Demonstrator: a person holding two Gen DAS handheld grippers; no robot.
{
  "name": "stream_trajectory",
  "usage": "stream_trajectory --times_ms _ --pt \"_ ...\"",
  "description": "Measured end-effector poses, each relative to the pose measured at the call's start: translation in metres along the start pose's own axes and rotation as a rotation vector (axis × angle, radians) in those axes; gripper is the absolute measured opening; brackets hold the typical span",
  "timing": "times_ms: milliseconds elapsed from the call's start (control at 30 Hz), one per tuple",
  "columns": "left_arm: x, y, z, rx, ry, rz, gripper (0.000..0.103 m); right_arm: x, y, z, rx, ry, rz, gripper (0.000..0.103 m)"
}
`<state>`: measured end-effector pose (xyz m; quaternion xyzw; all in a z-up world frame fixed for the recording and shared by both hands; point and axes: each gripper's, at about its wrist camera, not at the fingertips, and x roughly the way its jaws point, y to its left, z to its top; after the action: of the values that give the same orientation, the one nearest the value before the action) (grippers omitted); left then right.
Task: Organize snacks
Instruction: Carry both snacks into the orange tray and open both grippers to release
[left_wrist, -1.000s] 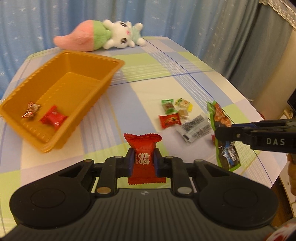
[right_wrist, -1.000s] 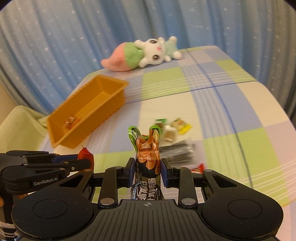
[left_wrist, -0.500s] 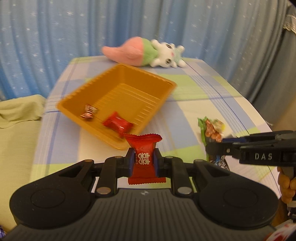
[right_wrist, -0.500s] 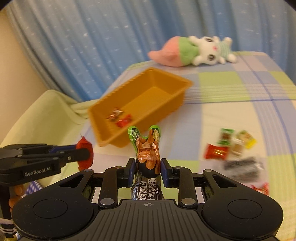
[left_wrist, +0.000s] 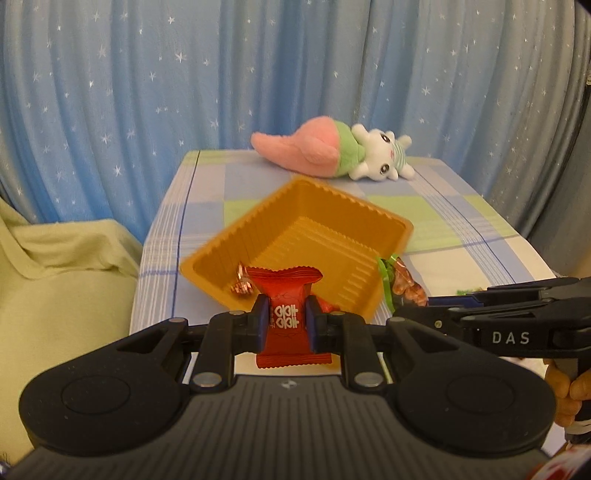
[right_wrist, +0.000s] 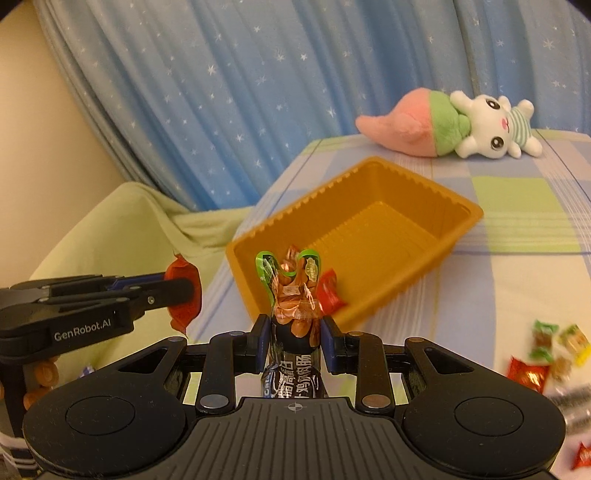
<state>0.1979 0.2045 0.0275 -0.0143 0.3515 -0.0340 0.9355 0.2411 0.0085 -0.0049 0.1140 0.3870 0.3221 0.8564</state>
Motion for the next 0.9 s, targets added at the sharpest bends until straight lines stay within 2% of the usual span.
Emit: stream_trajectory --times_ms 233,400,900 --pt "0.028 0.01 0.034 0.032 -0.035 -0.021 0.018 0.021 0.0 0.032 0.037 -0.05 -0.046 0.03" --pt "0.057 0.01 0.055 0.06 -0.03 -0.038 0.018 0.035 -0.011 0.051 0.066 -0.07 -0.088 0.03" --pt "0.151 -0.001 0.073 0.135 0.093 -0.056 0.018 0.087 -0.052 0.065 0.151 -0.008 -0.197 0.03"
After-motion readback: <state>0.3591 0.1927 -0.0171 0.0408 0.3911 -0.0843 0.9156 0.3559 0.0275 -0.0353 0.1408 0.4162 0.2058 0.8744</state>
